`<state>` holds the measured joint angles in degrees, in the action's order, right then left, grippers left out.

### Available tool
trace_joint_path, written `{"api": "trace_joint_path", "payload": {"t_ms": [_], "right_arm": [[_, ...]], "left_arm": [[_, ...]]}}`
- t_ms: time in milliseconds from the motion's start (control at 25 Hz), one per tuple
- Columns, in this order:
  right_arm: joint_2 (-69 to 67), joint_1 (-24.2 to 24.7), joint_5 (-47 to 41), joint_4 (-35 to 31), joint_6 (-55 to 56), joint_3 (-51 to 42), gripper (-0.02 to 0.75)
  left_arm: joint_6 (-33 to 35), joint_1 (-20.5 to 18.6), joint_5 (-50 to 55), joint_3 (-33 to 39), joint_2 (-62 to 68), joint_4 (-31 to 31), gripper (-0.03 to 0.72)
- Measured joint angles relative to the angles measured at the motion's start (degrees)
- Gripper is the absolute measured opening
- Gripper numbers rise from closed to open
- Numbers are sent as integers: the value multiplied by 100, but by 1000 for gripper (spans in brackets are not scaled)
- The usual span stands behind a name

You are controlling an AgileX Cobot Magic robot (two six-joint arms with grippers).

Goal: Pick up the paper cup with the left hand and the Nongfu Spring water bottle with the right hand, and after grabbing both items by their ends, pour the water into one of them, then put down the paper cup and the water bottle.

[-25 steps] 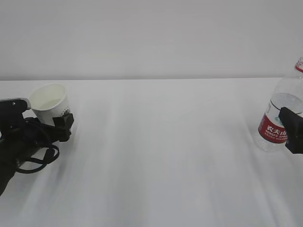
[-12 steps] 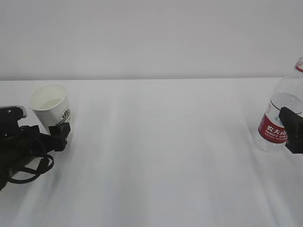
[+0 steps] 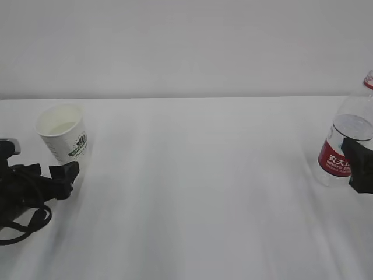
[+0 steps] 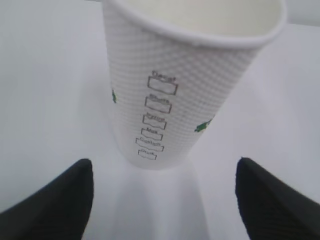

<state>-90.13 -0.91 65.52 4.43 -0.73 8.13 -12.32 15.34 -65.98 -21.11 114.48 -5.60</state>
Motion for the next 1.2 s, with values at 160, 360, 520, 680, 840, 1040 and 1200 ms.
{"api": "trace_joint_path", "payload": {"t_ms": [160,360,520,680,840,1040,1200], "right_arm": [[-154,0,0,0,0,0,590],[-153,0,0,43,11,23,590],[-153,0,11,57,73,23,590],[43,0,11,57,73,34,590],[416,0,11,57,73,162,590],[873,0,-112,34,103,380,590],[1285,0,-562,11,103,636,590]], "left_arm": [[0,0,0,238,-233,13,639],[0,0,0,342,-583,86,610],[0,0,0,342,-958,200,589],[0,0,0,355,-1264,234,585],[0,0,0,363,-1482,282,585],[0,0,0,377,-1746,466,585],[0,0,0,383,-2006,498,584]]}}
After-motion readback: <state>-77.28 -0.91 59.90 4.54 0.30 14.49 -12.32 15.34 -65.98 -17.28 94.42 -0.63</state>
